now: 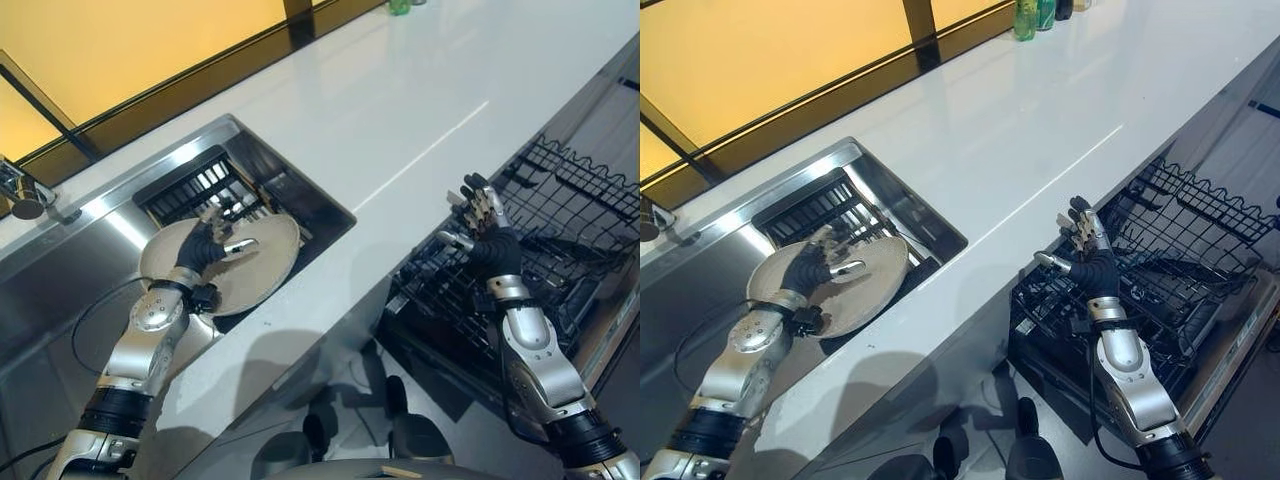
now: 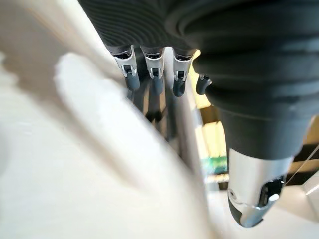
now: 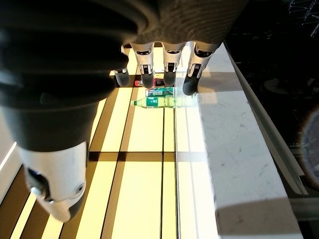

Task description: Pick up plates and place into dishwasher.

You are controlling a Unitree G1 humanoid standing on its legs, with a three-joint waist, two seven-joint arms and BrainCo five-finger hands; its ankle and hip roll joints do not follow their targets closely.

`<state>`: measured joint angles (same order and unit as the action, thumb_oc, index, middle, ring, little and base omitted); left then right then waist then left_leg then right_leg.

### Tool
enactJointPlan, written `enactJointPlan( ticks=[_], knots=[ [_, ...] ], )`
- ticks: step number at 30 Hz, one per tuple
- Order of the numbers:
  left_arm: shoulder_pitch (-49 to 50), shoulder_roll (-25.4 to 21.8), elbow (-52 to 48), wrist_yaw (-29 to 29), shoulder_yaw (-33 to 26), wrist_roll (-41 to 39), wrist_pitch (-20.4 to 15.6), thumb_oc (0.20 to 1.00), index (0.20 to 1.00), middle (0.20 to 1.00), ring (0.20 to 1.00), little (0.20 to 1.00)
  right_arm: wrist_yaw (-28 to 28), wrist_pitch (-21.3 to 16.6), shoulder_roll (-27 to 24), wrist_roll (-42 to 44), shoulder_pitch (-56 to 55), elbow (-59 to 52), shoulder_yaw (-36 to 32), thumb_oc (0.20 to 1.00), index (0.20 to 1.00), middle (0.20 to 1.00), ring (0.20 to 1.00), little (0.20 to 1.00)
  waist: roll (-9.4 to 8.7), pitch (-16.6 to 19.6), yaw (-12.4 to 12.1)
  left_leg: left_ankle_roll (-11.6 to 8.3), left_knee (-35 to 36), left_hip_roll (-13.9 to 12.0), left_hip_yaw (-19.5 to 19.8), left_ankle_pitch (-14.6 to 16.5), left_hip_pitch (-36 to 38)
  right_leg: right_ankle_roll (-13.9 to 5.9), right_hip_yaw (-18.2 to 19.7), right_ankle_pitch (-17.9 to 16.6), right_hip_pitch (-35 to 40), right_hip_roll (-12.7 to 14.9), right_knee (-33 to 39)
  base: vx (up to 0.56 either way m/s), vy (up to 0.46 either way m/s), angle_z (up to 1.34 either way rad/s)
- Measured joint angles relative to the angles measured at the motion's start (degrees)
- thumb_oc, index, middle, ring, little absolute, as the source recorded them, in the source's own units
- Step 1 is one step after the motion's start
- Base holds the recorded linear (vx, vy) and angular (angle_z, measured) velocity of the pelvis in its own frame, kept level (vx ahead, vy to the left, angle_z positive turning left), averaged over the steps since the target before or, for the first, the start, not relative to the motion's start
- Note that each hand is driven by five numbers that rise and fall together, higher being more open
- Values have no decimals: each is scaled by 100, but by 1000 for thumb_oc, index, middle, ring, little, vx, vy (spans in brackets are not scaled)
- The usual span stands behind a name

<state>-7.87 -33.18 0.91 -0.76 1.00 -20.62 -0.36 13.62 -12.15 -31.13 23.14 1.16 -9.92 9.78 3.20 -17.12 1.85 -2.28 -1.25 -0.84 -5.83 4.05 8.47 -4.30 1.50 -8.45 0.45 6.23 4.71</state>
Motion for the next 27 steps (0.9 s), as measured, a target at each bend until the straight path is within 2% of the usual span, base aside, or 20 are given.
enactJointPlan(
  ticks=[4, 8, 17, 22, 27],
  knots=[
    [64, 0, -228, -410, -337, 419, -309, 1000, 1000, 1000, 1000, 1000, -13, -2, 123, 0, -187, 2, -11, 1000, 1000, 1000, 1000, 1000, -58, 148, -51, 0, 23, -4, 25, 0, 19, 2, -88, -3, 47, 18, 40, 12, -7, 3],
    [95, -1, -311, -637, -631, 427, -561, 1000, 1000, 1000, 1000, 1000, -61, -3, 123, 1, -306, 1, -68, 1000, 1000, 1000, 1000, 1000, -85, 191, -130, 0, 66, -5, 24, -1, 69, -9, -88, -10, 77, 13, 41, 0, 0, 0],
    [328, -10, -711, -715, -905, 1036, -676, 1000, 1000, 1000, 1000, 1000, -220, 29, 139, 2, -629, 0, -110, 1000, 1000, 1000, 1000, 1000, -69, 352, -131, 8, 159, -5, 28, -7, 192, -23, -103, 37, 159, 15, 43, 0, 0, 0],
    [566, -344, -943, -291, -996, 1561, -677, 1000, 1000, 1000, 1000, 1000, -349, 152, 136, 20, -870, -28, -237, 1000, 1000, 1000, 1000, 1000, -30, 362, -127, 10, 169, -5, 46, -8, 206, -37, -125, 45, 181, 22, 43, -7, 28, 2],
    [1061, -588, -1034, 241, -1339, 1759, -673, 1000, 1000, 1000, 1000, 1000, -523, 327, 68, 179, -1111, -126, -556, 1000, 1000, 1000, 1000, 1000, 110, 393, -133, 24, 187, 6, 147, -18, 205, -35, -230, 91, 224, 56, 43, -28, 53, 11]
  ],
)
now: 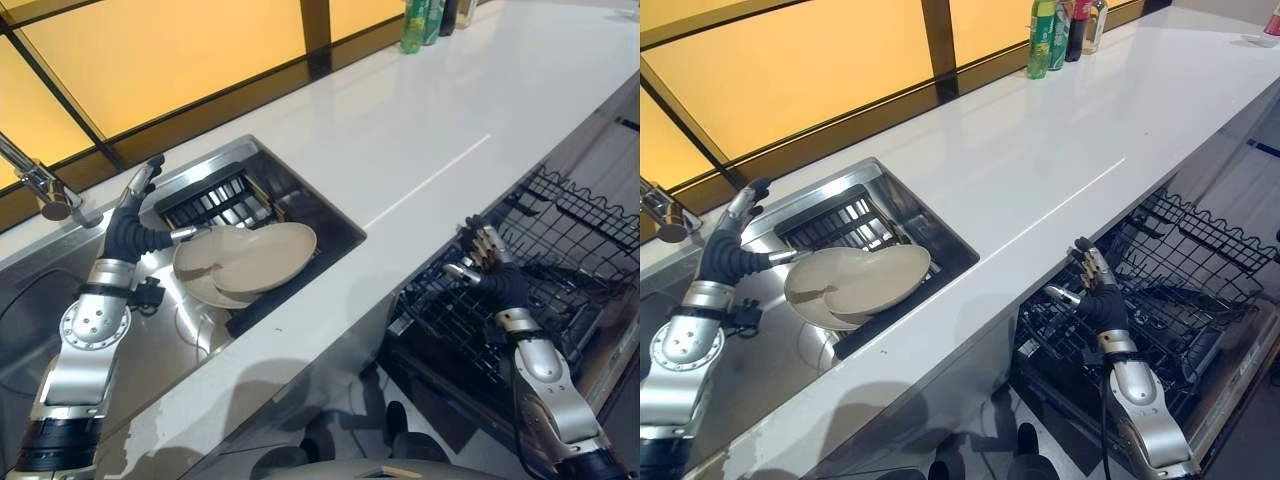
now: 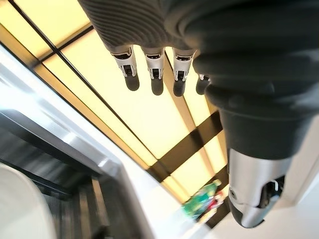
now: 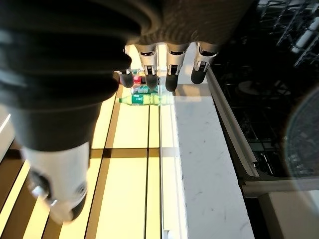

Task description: Pick up plates and place into dishwasher.

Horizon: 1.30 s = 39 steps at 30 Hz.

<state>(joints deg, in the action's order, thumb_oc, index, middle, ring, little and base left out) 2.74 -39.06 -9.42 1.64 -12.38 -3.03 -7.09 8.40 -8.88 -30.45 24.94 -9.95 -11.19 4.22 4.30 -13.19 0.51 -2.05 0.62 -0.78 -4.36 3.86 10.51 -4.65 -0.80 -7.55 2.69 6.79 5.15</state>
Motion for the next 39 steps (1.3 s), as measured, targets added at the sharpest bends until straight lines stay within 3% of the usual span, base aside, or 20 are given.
enactJointPlan(
  ticks=[4, 9, 14, 25, 32, 39],
  knots=[
    [419, -62, -67, 647, -73, 18, 0, 1000, 1000, 1000, 1000, 1000, -145, 33, -112, 62, -150, -7, -175, 1000, 1000, 1000, 1000, 1000, 176, -35, -9, 30, 12, 48, 78, -19, -28, -29, -66, 17, 3, 56, 0, -44, 53, 9],
    [610, -305, -79, 1421, -1, 392, 11, 1000, 1000, 1000, 1000, 1000, -200, 32, -309, 263, -158, -21, -289, 1000, 1000, 1000, 1000, 1000, 238, -56, -4, 42, 12, 60, 146, -33, -111, -35, -135, 21, -38, 79, 0, -39, 24, 7],
    [599, -640, -79, 1633, 125, 451, 138, 1000, 1000, 1000, 1000, 1000, -155, 24, -450, 425, -156, -23, -357, 1000, 1000, 1000, 1000, 1000, 260, -61, 1, 42, 27, 61, 158, -36, -133, -61, -165, 9, -56, 84, 1, 0, 0, 0],
    [589, -645, -78, 1344, 706, 433, 65, 1000, 1000, 1000, 1000, 1000, 132, -205, -655, 516, -129, -20, -354, 1000, 1000, 1000, 1000, 1000, 262, -76, 12, 54, -29, 101, 225, -49, -412, -81, -221, -13, -280, 128, 1, -67, -3, 3],
    [458, -645, -78, 954, 949, 329, -339, 1000, 1000, 1000, 1000, 1000, 370, -555, -668, 621, 92, -20, -298, 1000, 1000, 1000, 1000, 1000, 164, -361, 14, 46, -75, 99, 166, -87, -628, -62, -165, -87, -510, 117, 1, -95, -45, -5],
    [197, -646, -74, 726, 1120, 336, -387, 1000, 1000, 1000, 1000, 1000, 646, -737, -664, 621, 319, 10, -279, 1000, 1000, 1000, 1000, 1000, 94, -544, 15, 45, -69, 95, 126, -87, -722, -53, -140, -118, -632, 108, 2, -24, -14, -3]
  ],
)
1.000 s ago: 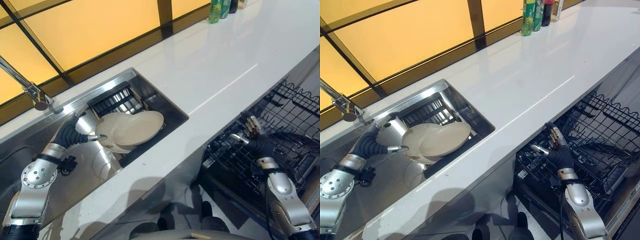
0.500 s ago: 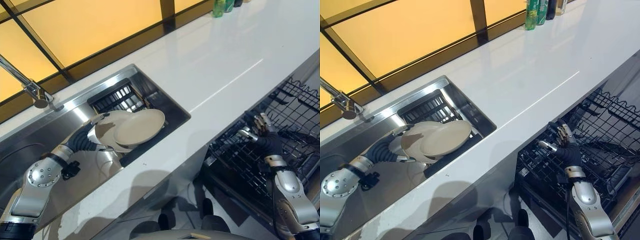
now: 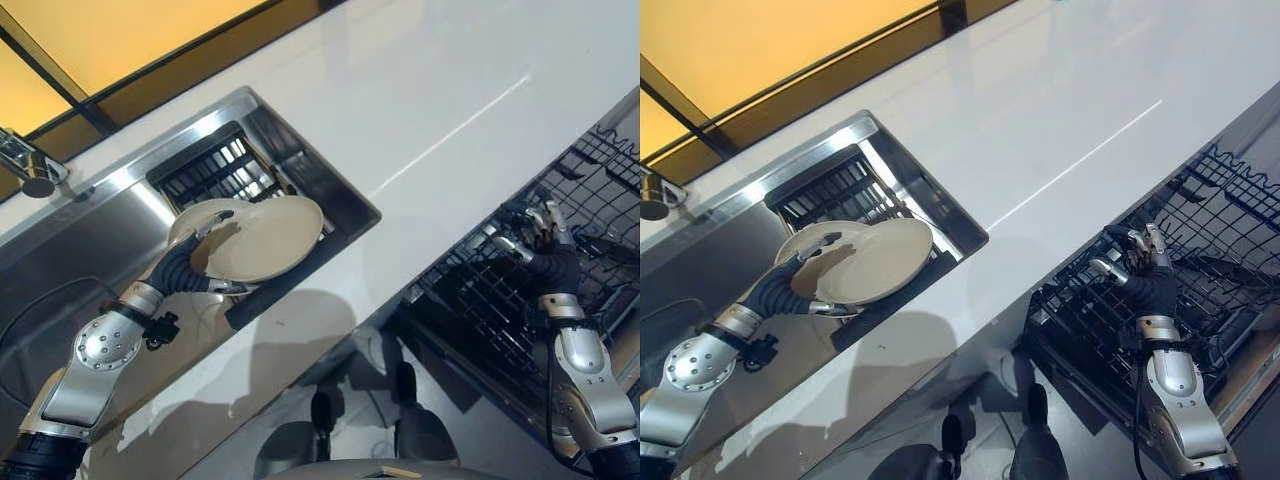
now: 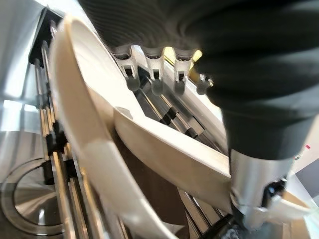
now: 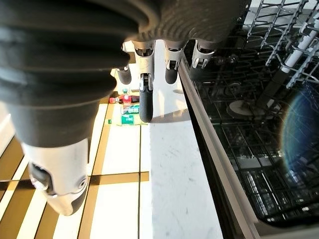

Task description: Pick up plates and place into dishwasher.

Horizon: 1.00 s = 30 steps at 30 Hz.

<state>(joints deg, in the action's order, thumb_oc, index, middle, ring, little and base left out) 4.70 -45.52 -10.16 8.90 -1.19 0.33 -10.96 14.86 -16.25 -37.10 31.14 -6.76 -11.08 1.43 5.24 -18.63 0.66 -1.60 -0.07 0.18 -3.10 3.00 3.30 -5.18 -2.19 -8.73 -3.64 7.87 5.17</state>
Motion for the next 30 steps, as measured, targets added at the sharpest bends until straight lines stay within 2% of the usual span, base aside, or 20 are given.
enactJointPlan(
  ticks=[4, 9, 14, 22, 30],
  knots=[
    [-6, 0, 3, -192, 17, 61, -199, 1000, 1000, 1000, 1000, 1000, 100, -29, 0, 0, 117, 25, -2, 1000, 1000, 1000, 1000, 1000, -8, -70, -1, 0, 10, 0, -5, 0, -16, -2, 9, 2, -24, -3, 1, -41, 1, -1],
    [-136, -76, 4, -468, 20, 508, -394, 1000, 1000, 1000, 1000, 1000, 175, -116, -1, -1, 327, 30, -8, 1000, 1000, 1000, 1000, 1000, -7, -145, 0, -7, -52, 6, -12, -5, -212, 9, 31, -44, -195, -1, 1, -52, 2, -2],
    [-283, -83, 7, -517, 21, 592, -409, 1000, 1000, 1000, 1000, 1000, 205, -104, -3, -21, 432, 43, 64, 1000, 1000, 1000, 1000, 1000, -8, -207, 1, -26, -53, -17, -12, -16, -291, 60, 51, -82, -280, -37, 1, -6, -2, -2],
    [-385, -195, 17, -733, 30, 1258, -461, 1000, 1000, 1000, 1000, 1000, 180, -89, 42, -22, 439, 147, 199, 1000, 1000, 1000, 1000, 1000, 1, -299, -5, -27, -48, -22, -19, -16, -306, 61, 54, -82, -300, -39, 2, 0, 0, 0],
    [-379, -304, 65, -1930, 28, 2528, -510, 1000, 1000, 1000, 1000, 1000, 175, -105, 41, -24, 433, 147, 248, 1000, 1000, 1000, 1000, 1000, -3, -312, -3, -29, -49, -29, -56, -17, -400, 75, 82, -97, -415, -47, 0, 0, 0, 0]
  ],
)
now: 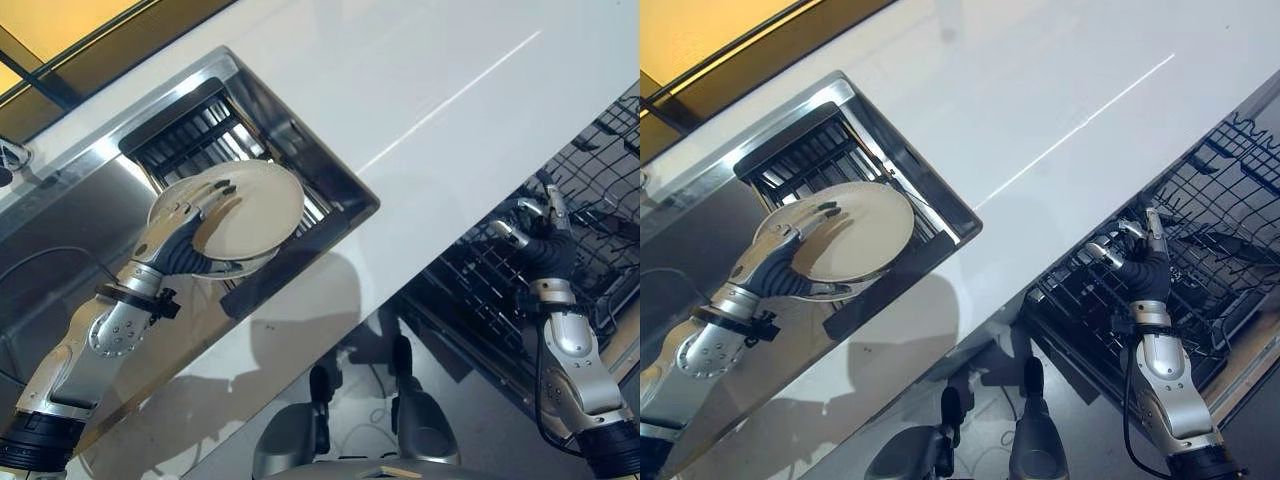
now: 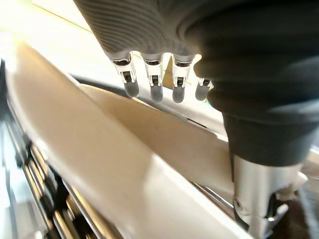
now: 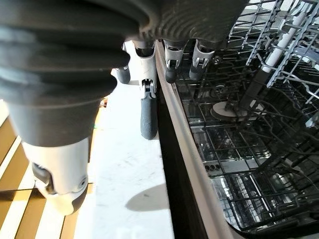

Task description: Pick up plates and place into dishwasher.

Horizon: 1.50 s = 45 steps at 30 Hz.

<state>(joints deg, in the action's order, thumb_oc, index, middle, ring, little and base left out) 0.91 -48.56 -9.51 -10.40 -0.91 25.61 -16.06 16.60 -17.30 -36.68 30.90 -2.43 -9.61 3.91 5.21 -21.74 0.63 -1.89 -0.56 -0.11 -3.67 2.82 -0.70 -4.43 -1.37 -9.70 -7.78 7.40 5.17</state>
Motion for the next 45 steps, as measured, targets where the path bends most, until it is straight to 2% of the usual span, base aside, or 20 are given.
enactJointPlan(
  ticks=[7, 15, 16, 17, 25, 30, 41, 45],
  knots=[
    [-7, 82, 84, -1281, -1, 653, -154, 1000, 1000, 1000, 1000, 1000, 0, -96, 30, -6, -1, 3, 8, 1000, 1000, 1000, 1000, 1000, -7, -131, 1, -5, 2, -5, -16, -2, 0, 3, 5, -7, -4, -9, -1, 0, 0, 0],
    [-17, 597, 209, -2348, 11, 902, -210, 1000, 1000, 1000, 1000, 1000, 35, -137, 266, -102, 9, 107, 108, 1000, 1000, 1000, 1000, 1000, -60, -163, -3, -7, 0, -5, -18, -4, 0, 7, 6, -11, -4, -12, -1, -1, -4, 0],
    [-38, 630, 228, -2428, 37, 1057, -193, 445, 445, 445, 445, 445, 39, -143, 266, -102, 10, 116, 117, 1000, 1000, 1000, 1000, 1000, -62, -165, -4, -7, 0, -5, -18, -4, 0, 7, 6, -11, -4, -12, -1, 0, 0, 0],
    [-67, 638, 261, -2496, 85, 1208, -178, 200, 200, 200, 200, 200, 42, -143, 266, -102, 12, 118, 125, 1000, 1000, 1000, 1000, 1000, -64, -166, -4, -7, 0, -5, -18, -4, 0, 9, 7, -13, -4, -13, -2, 0, 0, 0],
    [-248, 482, 416, -2962, 196, 1995, 166, 200, 200, 200, 200, 200, 42, -143, 258, -102, 18, 131, 154, 1000, 1000, 1000, 1000, 1000, -96, -185, 1, -7, 0, -3, -32, -3, 2, 9, 26, -24, -11, -22, -2, 0, 0, 0],
    [-250, 426, 417, -3067, 195, 2303, 238, 200, 200, 200, 200, 200, 15, -143, 258, -101, 14, 145, 140, 1000, 1000, 1000, 1000, 1000, -98, -186, 2, -6, 0, 1, -36, -4, 10, 7, 29, -29, -5, -21, -3, 0, 0, 0],
    [-200, 271, 426, -3201, 197, 2540, 316, 200, 200, 200, 200, 200, -182, -87, 258, -100, -9, 242, 127, 1000, 1000, 1000, 1000, 1000, -99, -187, -1, -6, 2, 3, -37, -4, 121, 5, 28, -38, 114, -10, -3, 0, 0, 0],
    [-175, 271, 427, -3429, 196, 2539, 328, 200, 200, 200, 200, 200, -260, -82, 258, -100, -11, 308, 131, 1000, 1000, 1000, 1000, 1000, -99, -187, -2, -6, 13, 1, -37, -4, 186, 5, 28, -36, 172, -11, -2, 8, 2, 0]
  ],
)
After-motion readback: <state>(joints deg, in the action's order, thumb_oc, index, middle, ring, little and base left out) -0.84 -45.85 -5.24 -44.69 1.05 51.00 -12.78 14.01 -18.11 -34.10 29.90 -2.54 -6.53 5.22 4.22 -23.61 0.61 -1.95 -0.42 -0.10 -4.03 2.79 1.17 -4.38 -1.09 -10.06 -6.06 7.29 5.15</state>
